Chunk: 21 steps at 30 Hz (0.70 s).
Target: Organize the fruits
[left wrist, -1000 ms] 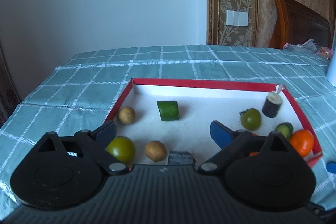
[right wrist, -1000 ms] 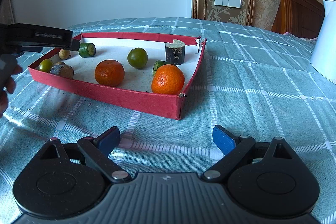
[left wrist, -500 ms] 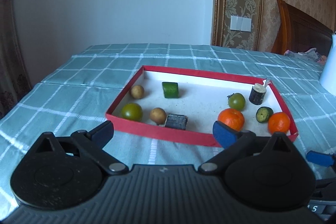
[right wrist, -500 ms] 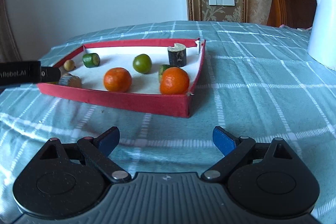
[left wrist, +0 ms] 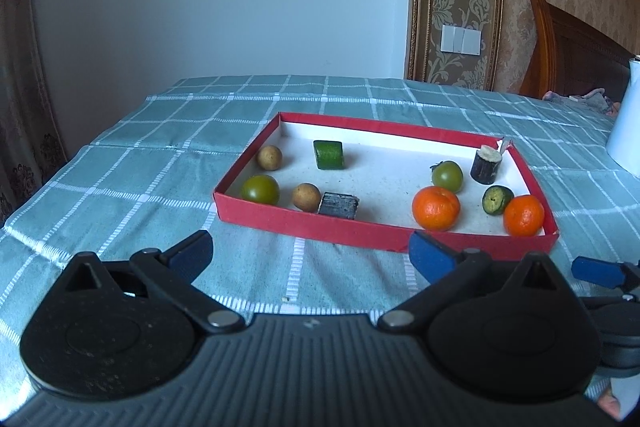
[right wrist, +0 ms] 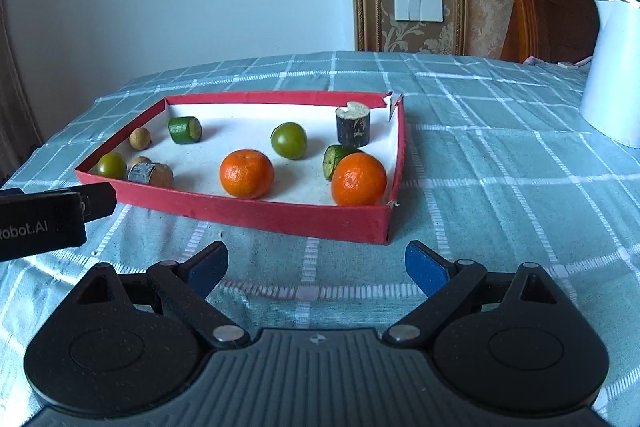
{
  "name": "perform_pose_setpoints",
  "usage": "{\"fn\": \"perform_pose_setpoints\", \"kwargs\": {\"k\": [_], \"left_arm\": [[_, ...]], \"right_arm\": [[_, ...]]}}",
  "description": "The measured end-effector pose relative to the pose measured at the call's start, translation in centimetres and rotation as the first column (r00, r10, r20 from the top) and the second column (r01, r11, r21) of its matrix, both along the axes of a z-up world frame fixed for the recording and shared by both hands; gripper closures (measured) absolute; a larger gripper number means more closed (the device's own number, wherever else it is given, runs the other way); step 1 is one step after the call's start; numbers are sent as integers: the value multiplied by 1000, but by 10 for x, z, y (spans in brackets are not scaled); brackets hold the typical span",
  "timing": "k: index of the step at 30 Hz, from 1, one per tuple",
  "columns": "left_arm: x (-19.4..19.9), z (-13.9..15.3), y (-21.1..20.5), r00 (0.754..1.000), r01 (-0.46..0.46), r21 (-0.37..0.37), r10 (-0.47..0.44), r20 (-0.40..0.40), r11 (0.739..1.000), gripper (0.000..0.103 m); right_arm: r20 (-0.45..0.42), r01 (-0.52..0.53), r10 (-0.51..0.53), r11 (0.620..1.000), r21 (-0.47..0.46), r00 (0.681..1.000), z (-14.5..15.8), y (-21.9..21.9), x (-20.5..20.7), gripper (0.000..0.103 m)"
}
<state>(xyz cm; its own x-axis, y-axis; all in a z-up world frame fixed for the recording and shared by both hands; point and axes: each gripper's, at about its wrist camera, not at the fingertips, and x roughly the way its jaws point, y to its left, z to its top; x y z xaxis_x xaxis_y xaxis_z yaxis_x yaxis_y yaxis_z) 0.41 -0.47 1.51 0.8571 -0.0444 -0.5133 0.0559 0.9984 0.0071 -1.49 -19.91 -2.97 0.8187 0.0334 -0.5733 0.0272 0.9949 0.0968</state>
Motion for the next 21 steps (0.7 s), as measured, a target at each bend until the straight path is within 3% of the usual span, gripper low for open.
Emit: {"fn": "perform_pose_setpoints", "kwargs": {"k": [21], "left_arm": [[-13,-1,-6,1000,6,17,-6,12,1000,0]], "right_arm": [[-1,-8,8,999,-39,1000,0,13,3,7]]}}
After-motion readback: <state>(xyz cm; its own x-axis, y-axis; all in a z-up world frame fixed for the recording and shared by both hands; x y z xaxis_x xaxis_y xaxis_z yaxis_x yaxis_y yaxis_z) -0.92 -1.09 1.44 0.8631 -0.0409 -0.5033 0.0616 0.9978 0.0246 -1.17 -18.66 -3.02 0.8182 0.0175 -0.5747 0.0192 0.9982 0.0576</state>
